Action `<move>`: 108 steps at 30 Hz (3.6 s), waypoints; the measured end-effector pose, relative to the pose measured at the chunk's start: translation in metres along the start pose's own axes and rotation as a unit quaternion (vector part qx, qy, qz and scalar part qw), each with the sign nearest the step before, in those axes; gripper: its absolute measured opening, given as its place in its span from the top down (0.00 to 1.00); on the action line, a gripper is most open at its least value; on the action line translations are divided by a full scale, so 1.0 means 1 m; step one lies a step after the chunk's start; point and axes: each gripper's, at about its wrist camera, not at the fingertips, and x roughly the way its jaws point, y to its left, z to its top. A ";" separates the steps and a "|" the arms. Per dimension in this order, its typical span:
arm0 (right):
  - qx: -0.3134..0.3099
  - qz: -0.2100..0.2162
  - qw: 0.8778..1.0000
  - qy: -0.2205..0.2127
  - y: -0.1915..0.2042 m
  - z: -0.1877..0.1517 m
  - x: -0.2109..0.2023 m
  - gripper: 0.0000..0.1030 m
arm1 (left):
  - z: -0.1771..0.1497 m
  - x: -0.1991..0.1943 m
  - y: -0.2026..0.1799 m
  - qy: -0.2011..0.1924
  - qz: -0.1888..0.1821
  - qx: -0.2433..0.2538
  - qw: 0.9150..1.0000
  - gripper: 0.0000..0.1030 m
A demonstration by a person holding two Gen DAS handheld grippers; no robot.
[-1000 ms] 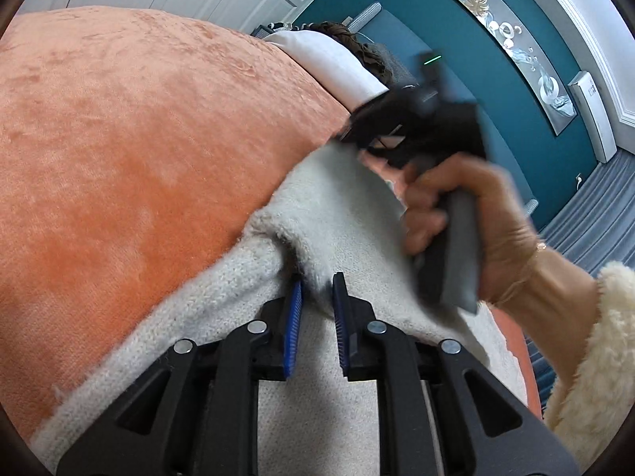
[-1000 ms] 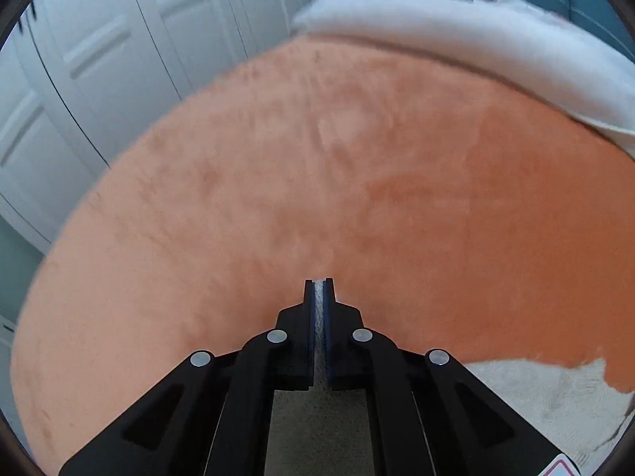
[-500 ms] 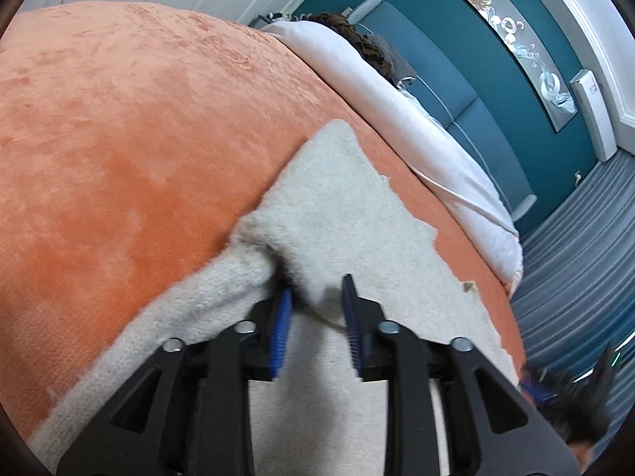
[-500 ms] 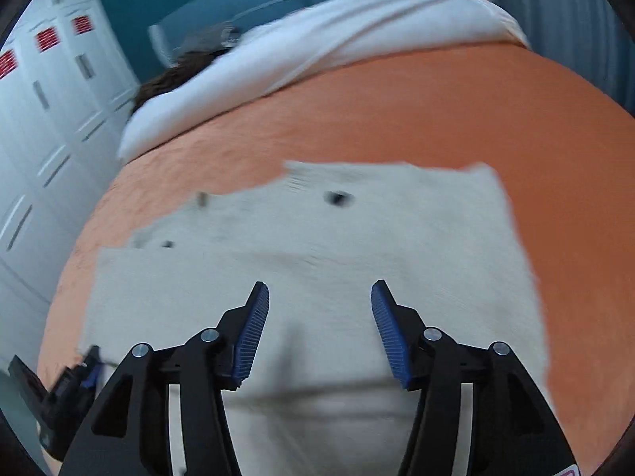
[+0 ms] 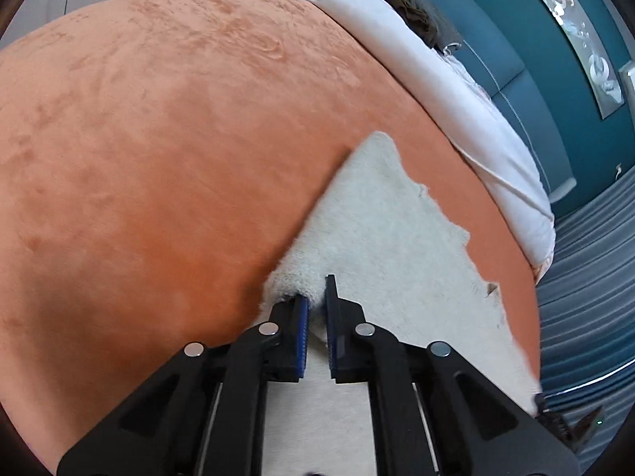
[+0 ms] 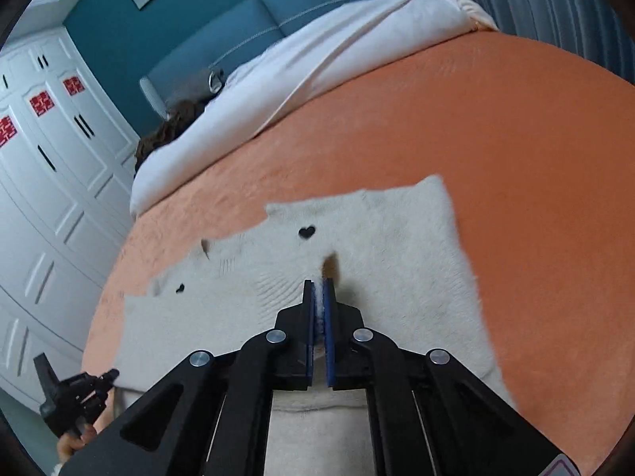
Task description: Fold small clothes
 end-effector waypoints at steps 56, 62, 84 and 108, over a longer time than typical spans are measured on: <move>-0.113 -0.017 0.963 0.243 -0.050 -0.255 -0.352 0.93 | -0.256 -0.335 0.103 0.201 -0.004 0.137 0.970 0.94; -0.123 0.009 0.937 0.328 -0.056 -0.288 -0.423 0.93 | -0.303 -0.400 0.118 0.260 0.050 0.122 0.956 0.94; 0.101 0.036 0.994 0.012 -0.051 -0.136 -0.206 0.44 | -0.115 -0.197 0.018 0.003 -0.042 0.156 0.987 0.23; -0.019 -0.037 0.999 -0.031 -0.036 -0.089 -0.212 0.94 | -0.073 -0.171 -0.027 0.028 -0.033 0.204 0.978 0.90</move>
